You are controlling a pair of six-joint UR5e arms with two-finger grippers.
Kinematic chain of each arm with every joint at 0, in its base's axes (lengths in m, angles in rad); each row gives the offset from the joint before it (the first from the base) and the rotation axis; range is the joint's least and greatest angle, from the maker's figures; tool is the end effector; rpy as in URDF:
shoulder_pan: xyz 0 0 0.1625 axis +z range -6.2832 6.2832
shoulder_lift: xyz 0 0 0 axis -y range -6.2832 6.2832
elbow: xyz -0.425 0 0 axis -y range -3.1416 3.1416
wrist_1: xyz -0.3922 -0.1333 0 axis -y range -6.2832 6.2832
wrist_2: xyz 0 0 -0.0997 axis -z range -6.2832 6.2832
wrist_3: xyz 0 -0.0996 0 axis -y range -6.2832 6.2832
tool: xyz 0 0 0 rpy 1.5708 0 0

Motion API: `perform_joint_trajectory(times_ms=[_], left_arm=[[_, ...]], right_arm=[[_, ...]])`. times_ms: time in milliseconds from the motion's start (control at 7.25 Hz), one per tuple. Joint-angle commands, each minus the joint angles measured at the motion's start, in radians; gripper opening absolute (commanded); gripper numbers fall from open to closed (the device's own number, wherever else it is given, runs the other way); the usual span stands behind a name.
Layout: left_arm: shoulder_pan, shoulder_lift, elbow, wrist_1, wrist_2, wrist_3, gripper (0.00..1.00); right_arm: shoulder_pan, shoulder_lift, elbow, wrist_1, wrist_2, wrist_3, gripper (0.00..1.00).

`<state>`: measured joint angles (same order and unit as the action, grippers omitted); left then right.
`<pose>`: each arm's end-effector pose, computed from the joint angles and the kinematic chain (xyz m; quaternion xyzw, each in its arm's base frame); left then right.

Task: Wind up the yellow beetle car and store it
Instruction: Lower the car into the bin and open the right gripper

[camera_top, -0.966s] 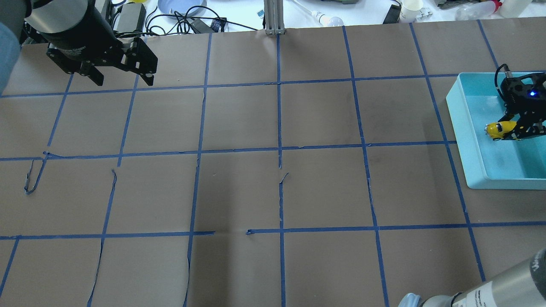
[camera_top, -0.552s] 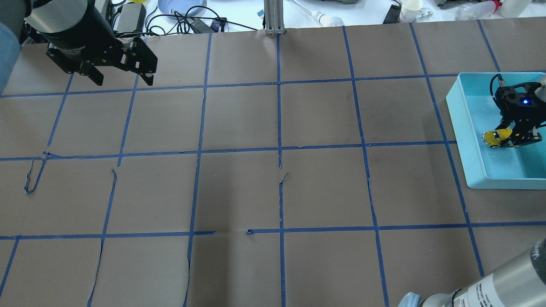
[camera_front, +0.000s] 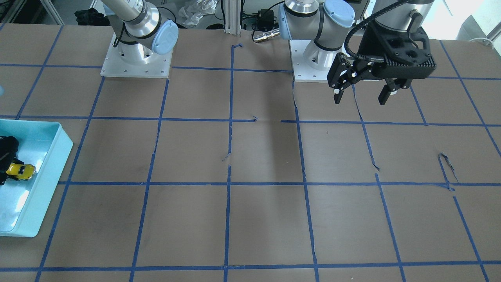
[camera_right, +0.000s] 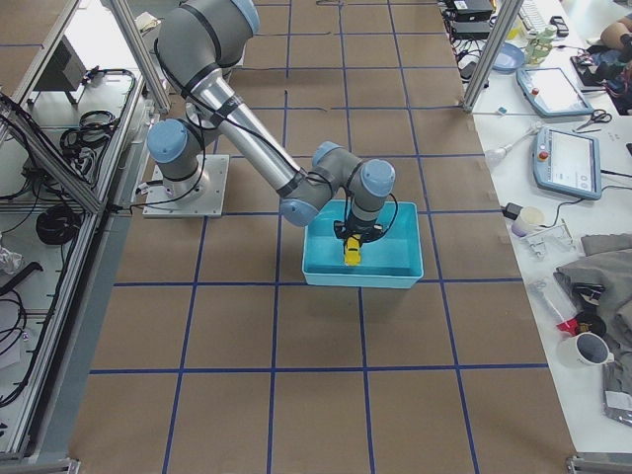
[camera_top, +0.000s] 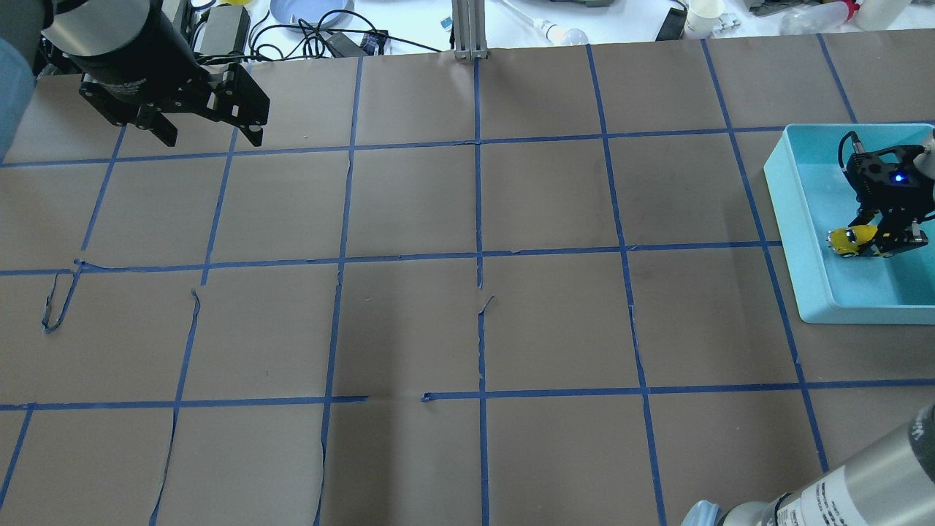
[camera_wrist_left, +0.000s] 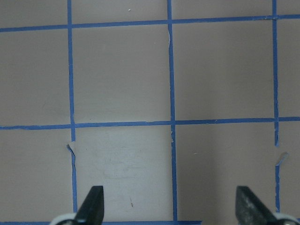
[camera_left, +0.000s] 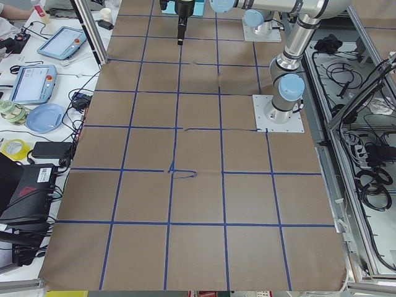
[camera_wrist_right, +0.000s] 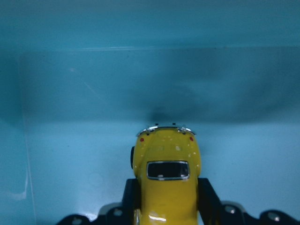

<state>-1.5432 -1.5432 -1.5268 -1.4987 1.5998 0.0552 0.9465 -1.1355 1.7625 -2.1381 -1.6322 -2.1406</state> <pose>-0.1168 -0.4958 0.5311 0.0127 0.9972 -0.0711 0.0174 -0.2419 -0.5534 0.2126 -0.6876 0.7248 0.0357 0.0236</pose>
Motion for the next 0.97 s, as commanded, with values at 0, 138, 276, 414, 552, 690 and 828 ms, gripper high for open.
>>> perform_joint_trajectory(times_ms=[0,138,276,414,552,690,828], left_arm=[[0.000,0.000,0.000,0.000,0.000,0.000,1.00],[0.000,0.000,-0.001,0.000,0.000,0.000,1.00],[0.000,0.000,0.000,0.000,0.000,0.000,1.00],[0.002,0.000,0.000,0.000,0.000,0.002,1.00],[0.000,0.000,0.000,0.000,0.000,0.002,1.00],[0.000,0.000,0.000,0.000,0.000,0.002,1.00],[0.002,0.000,0.000,0.000,0.000,0.002,1.00]], right_arm=[[0.000,-0.001,0.000,0.001,-0.003,-0.002,1.00],[0.000,-0.003,0.000,0.001,-0.003,-0.001,1.00],[0.000,-0.003,0.000,0.003,-0.002,0.001,1.00],[0.000,-0.004,0.000,0.003,-0.001,0.001,1.00],[0.000,-0.004,0.000,0.003,-0.001,0.001,1.00],[0.000,-0.013,-0.001,0.001,-0.001,0.007,1.00],[0.001,-0.047,-0.018,0.018,-0.009,0.007,1.00]])
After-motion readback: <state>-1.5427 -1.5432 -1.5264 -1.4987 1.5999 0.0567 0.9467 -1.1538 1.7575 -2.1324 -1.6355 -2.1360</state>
